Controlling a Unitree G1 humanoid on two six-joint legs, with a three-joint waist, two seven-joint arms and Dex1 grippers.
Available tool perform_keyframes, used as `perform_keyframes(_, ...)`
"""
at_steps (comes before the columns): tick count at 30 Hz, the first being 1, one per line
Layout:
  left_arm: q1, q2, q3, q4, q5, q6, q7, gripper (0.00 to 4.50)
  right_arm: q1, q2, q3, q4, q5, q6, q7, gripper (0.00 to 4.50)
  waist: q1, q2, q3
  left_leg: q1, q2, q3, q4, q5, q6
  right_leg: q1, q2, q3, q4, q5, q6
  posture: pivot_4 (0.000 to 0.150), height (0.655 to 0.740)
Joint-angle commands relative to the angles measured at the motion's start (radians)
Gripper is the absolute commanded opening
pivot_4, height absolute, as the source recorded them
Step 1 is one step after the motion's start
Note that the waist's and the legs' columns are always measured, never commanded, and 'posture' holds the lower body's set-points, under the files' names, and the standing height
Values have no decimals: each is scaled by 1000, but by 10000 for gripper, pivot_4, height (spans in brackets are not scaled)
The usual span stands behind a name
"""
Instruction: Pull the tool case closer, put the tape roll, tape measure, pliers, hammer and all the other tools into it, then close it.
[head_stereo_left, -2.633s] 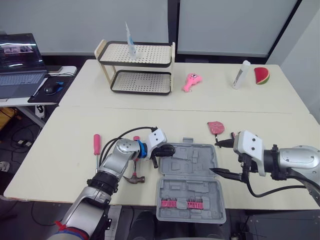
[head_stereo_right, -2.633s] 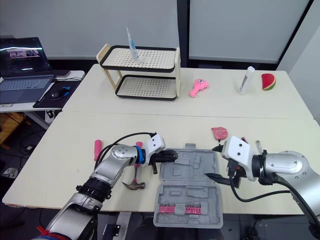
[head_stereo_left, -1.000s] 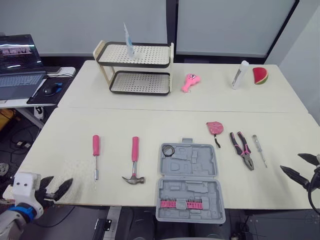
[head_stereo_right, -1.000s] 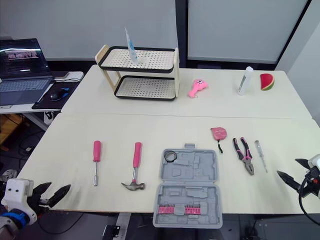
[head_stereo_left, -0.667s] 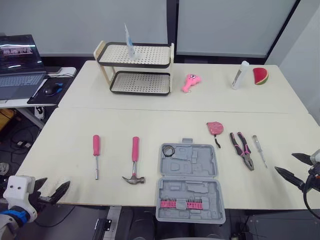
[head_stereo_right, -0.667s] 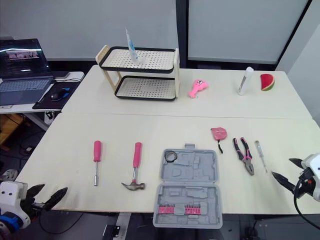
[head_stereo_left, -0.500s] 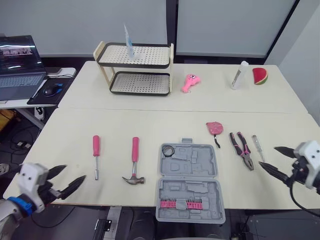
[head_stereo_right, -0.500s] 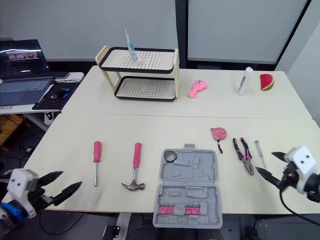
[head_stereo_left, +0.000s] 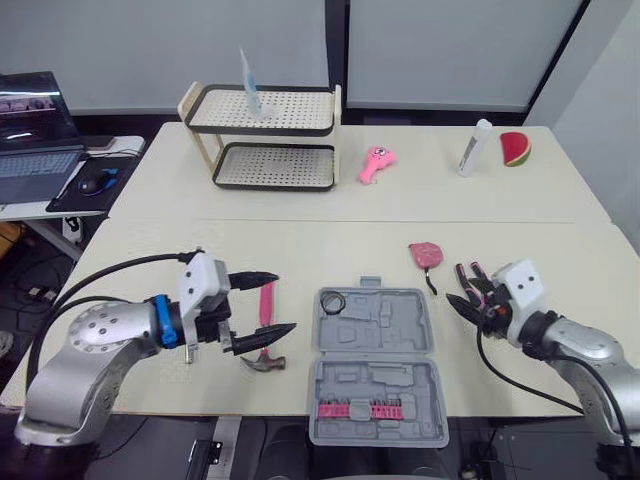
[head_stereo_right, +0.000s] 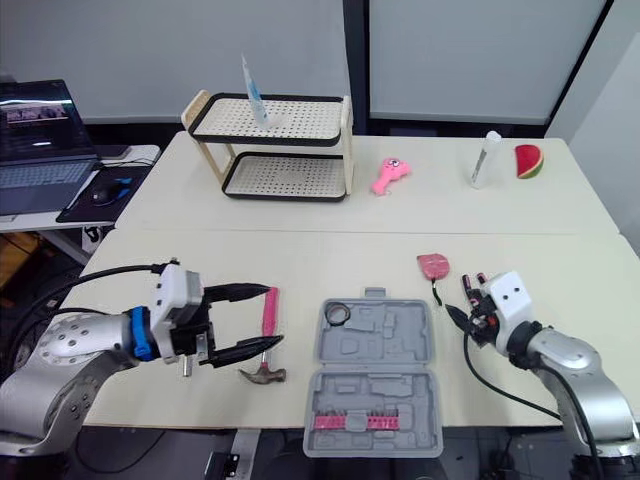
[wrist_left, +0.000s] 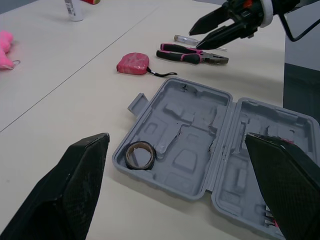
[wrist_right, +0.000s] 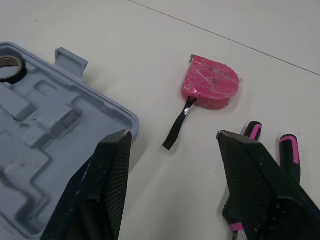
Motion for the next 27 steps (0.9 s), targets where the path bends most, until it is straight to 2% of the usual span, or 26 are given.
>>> perform_keyframes(1, -55, 13, -46, -36, -8, 37, 4, 45000, -65, 33, 40, 36, -44, 7, -57, 28844, 2, 0, 0, 0, 0, 0, 0, 0, 0, 0, 0, 0, 1, 0, 0, 1500, 7290)
perform_keyframes(8, -160, 2, -137, -42, 13, 106, 36, 45000, -220, 139, 109, 235, -121, 29, -159, 28844, 2, 0, 0, 0, 0, 0, 1, 0, 0, -1, 0, 0, 2, 0, 0, 1500, 7290)
perform_keyframes(24, -184, -20, -155, -105, -14, 172, 85, 45000, -392, 258, 113, 503, -172, 59, -249, 28844, 1, 0, 0, -2, -1, 2, 2, 1, -1, -6, 0, 0, 6, 0, 0, 1500, 7290)
perform_keyframes(27, -177, -19, -157, -114, -14, 175, 91, 45000, -396, 263, 108, 516, -168, 67, -250, 23372, 0, 0, 0, -2, 0, 2, 2, 1, -1, -6, 0, 0, 6, 0, 0, 1500, 7290)
